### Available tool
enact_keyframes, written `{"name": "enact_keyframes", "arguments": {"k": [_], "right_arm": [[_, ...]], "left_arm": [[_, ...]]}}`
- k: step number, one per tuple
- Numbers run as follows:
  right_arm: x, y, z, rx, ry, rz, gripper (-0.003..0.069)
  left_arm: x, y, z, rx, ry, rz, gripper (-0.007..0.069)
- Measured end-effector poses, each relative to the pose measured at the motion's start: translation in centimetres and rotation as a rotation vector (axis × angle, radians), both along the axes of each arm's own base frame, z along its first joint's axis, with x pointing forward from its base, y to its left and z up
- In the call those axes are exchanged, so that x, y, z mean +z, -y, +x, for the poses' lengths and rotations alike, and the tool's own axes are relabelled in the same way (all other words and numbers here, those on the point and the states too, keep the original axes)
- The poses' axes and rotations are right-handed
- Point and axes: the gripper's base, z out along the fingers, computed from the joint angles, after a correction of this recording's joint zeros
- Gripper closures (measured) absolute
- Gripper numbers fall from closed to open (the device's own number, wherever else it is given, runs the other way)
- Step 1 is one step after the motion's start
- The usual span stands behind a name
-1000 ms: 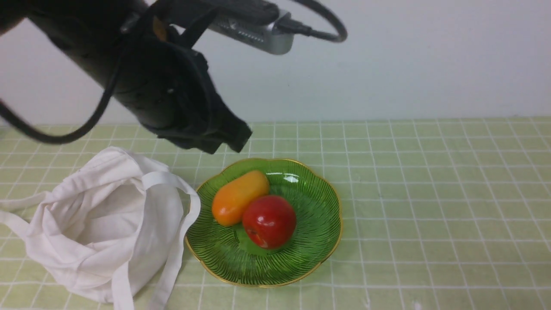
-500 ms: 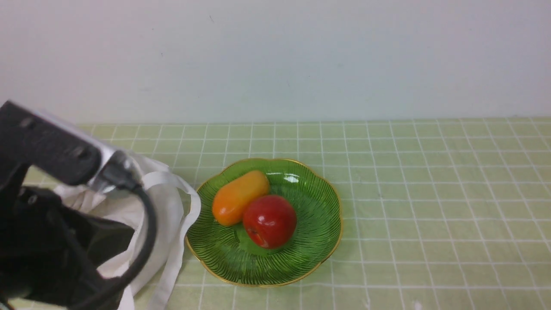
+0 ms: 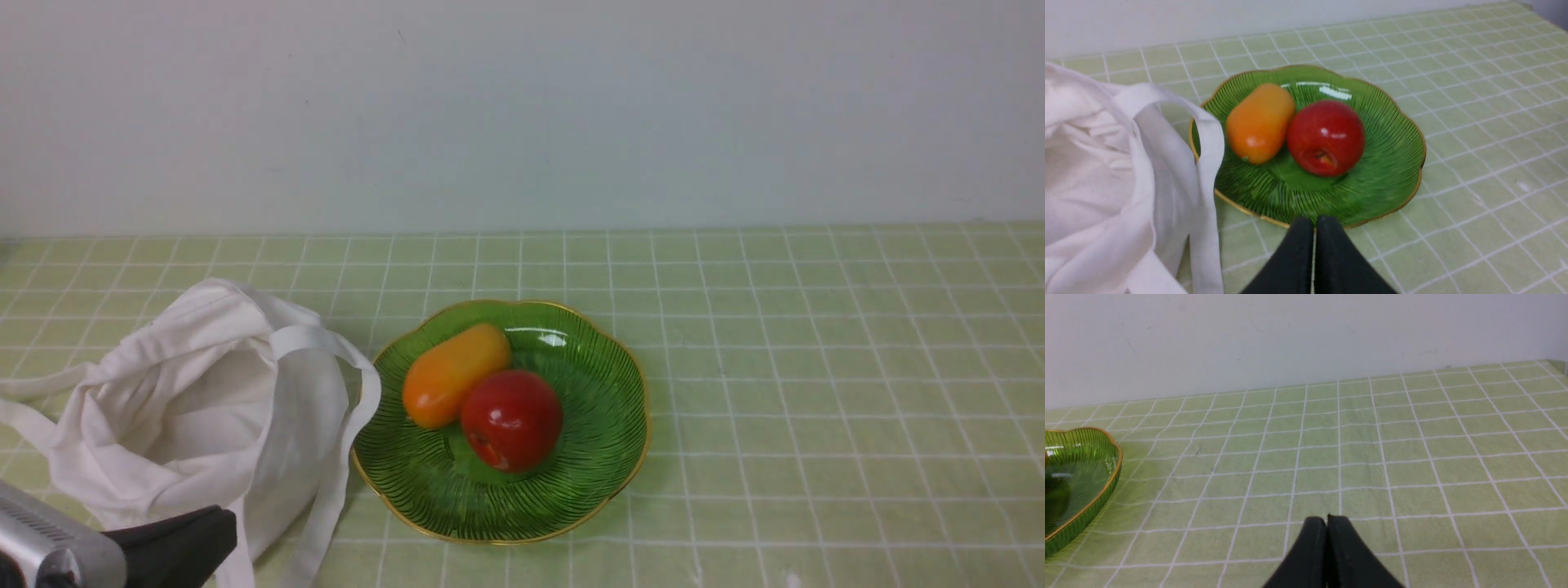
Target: Take the fruit out of the bag on the green coffee tablecloth and place them on the plate.
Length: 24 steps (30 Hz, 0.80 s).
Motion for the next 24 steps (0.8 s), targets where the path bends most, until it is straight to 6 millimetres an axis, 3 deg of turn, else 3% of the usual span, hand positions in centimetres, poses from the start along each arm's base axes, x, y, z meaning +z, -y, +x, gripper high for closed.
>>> {"name": "enact_keyframes", "arguments": {"k": [17,24], "right_arm": [[0.0,0.0,0.0,0.000,0.000,0.000,0.0673],[0.0,0.0,0.0,0.000,0.000,0.000,0.0673]], "left_arm": [[-0.8,-0.1,-0.1,0.001,-0.021,0.021,0.0632],[-1.6,-1.4,-1.4,0.045,0.035,0.023,0.0632]]}}
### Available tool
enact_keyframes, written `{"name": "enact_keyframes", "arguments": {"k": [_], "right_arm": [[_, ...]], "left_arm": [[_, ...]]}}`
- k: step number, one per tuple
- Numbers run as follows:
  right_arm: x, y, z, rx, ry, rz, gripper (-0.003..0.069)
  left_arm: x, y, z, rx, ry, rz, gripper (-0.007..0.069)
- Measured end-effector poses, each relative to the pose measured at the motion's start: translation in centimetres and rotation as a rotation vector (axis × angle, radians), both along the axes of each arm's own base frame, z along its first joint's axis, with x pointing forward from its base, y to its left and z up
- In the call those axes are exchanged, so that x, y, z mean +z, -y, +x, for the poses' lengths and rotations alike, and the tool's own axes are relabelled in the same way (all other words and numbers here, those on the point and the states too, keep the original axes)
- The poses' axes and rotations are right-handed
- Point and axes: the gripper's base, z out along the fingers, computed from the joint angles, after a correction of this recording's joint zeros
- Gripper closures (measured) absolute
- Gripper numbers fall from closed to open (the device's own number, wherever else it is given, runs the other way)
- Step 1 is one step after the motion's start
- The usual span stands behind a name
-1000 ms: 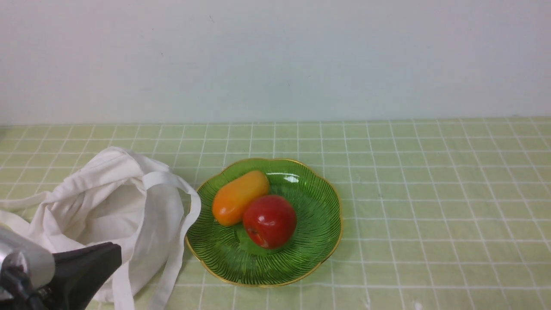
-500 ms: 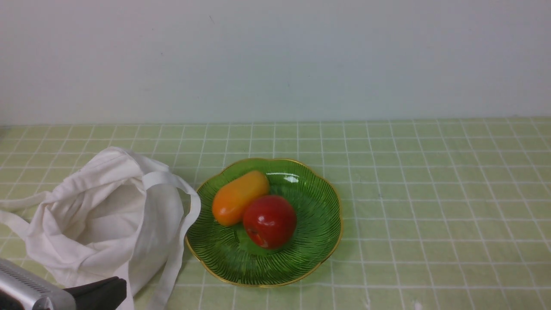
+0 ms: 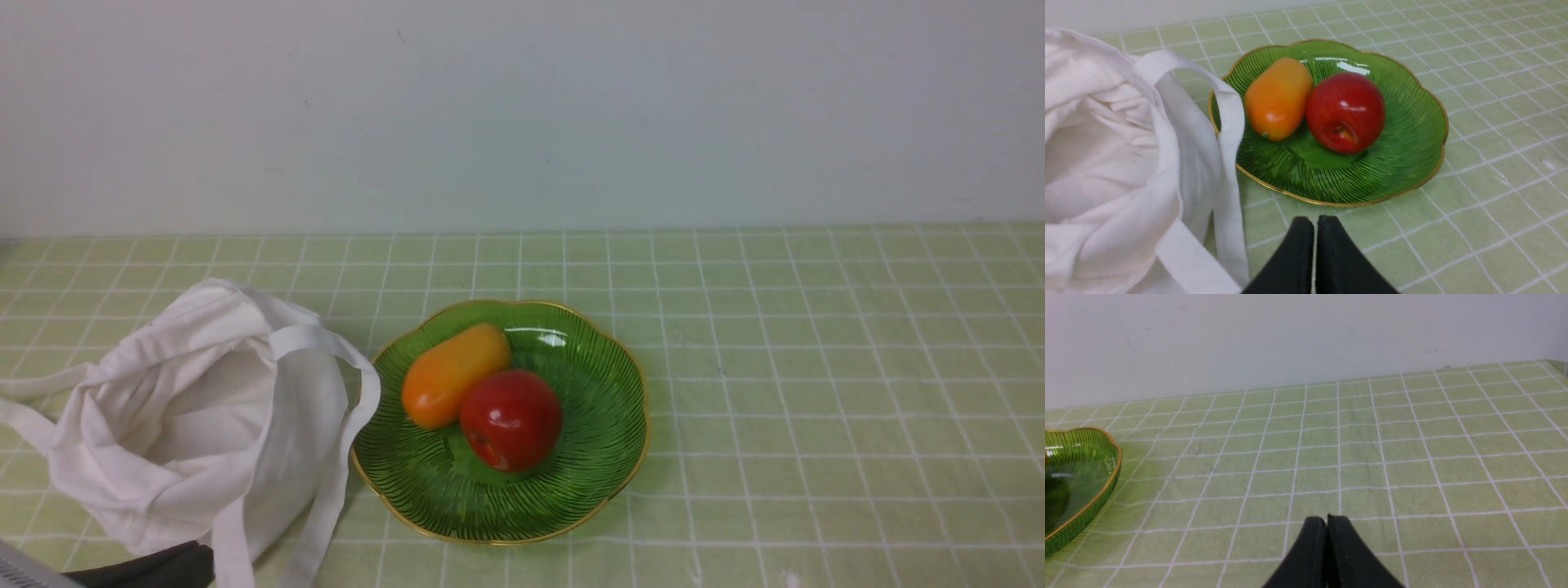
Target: Take the fruit out of the bag on the green coffee tablecloth and place them on the plate.
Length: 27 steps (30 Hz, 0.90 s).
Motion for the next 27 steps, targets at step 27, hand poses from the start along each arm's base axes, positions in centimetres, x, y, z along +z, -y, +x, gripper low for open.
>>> {"name": "enact_keyframes", "arguments": {"k": [27], "right_arm": [[0.0,0.0,0.0,0.000,0.000,0.000,0.0673]], "left_arm": [[-6.3,-3.3,-1.5,0.410,0.070,0.040,0.0632]]}}
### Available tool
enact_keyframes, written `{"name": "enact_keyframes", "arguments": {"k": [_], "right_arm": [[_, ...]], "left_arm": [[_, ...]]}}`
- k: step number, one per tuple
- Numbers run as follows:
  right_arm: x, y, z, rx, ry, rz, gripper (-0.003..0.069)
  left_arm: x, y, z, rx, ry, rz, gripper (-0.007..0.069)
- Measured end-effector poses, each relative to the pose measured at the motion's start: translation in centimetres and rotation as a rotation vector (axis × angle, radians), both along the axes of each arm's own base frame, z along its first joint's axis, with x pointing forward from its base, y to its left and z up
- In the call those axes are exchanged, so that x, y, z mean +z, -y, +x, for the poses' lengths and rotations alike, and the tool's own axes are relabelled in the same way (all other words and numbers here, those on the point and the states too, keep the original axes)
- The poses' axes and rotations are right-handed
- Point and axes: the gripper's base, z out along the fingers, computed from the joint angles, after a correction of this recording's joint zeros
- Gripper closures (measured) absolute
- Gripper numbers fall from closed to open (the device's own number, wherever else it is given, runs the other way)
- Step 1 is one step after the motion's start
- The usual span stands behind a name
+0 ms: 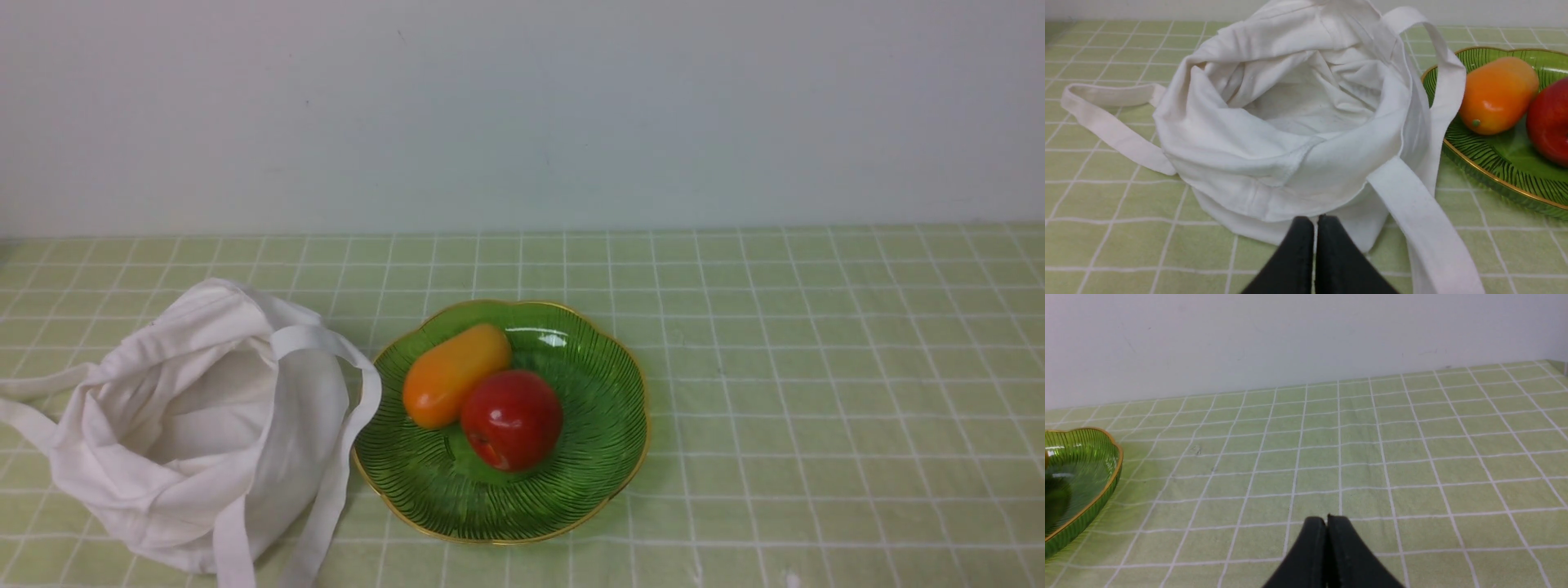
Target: Take the fruit out of the bag on the green coffee tablecloth and place them on the plate.
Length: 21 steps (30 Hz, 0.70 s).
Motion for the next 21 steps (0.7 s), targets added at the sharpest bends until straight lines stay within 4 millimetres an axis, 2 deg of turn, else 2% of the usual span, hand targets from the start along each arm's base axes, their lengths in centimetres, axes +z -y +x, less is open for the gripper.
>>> {"name": "enact_keyframes", "arguments": {"k": [8,21], "right_arm": [[0.00,0.00,0.00,0.000,0.000,0.000,0.0673],[0.01,0.00,-0.01,0.000,-0.001,0.000,0.0673]], "left_arm": [[0.00,0.05,0.00,-0.008,0.000,-0.002,0.0632],[0.00,-0.39,0.00,0.077,0.000,-0.001,0.0632]]}}
